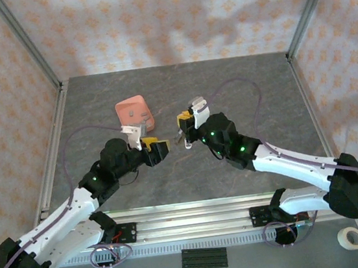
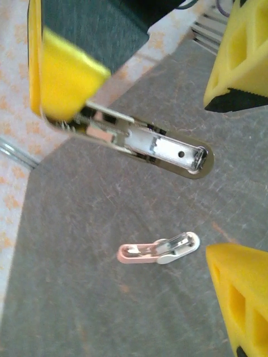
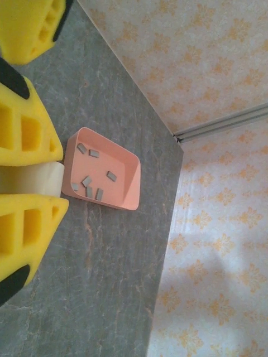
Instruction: Load the staples into the stapler
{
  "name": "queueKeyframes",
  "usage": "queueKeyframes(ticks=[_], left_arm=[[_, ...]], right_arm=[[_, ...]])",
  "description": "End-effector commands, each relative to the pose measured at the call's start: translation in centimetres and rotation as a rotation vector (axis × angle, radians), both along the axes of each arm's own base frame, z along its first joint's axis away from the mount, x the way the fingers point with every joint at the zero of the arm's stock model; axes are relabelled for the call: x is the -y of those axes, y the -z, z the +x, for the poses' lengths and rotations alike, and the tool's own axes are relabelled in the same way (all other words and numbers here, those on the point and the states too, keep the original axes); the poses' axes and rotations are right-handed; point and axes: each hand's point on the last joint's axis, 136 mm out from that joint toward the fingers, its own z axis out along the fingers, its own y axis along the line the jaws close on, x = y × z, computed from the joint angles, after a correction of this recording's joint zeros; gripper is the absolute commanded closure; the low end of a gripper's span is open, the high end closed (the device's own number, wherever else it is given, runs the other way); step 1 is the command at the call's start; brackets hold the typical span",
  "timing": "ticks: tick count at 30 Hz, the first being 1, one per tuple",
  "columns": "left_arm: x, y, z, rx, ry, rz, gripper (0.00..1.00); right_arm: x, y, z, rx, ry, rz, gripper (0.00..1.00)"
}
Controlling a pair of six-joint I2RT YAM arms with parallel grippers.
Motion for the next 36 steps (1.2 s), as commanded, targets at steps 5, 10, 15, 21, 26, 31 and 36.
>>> queueKeyframes(ticks=[5,10,15,21,26,31,36], left_arm=[[1.6,0.0,-0.2,0.077,0.160,0.179,0.33],[3.9,-0.5,0.0,0.054,0.240,0.100,0.33],[5.0,-0.9,0.3,0.059,0.273,0.057,0.33],[5.2,-1.1,0.6,0.077,0.279,0.067,0.33],[5.5,-1.4,0.9,0.096,0.285,0.071,0.37],[5.8,-1.6,1.2,0.106,0.294,0.070,0.41],[6.0,-1.6,1.3,0.124,0.307,0.077,0.45]], right_arm=[[0.6,-2.6,-0.9,-0.010,-0.023,0.094,0.87],[0.9,-2.7,-1.1,-0.005,-0.023,0.101,0.87],[0.7,-2.7,-1.3,-0.009,-0.034,0.105,0.87],[0.6,-2.7,-1.4,-0.011,-0.046,0.116,0.87],[0.3,-2.8,-1.6,-0.013,-0.061,0.126,0.87],[0.1,-2.9,-1.7,-0.017,-0.073,0.133,0.87],[-0.1,-3.0,-1.8,-0.023,-0.084,0.143,0.87]])
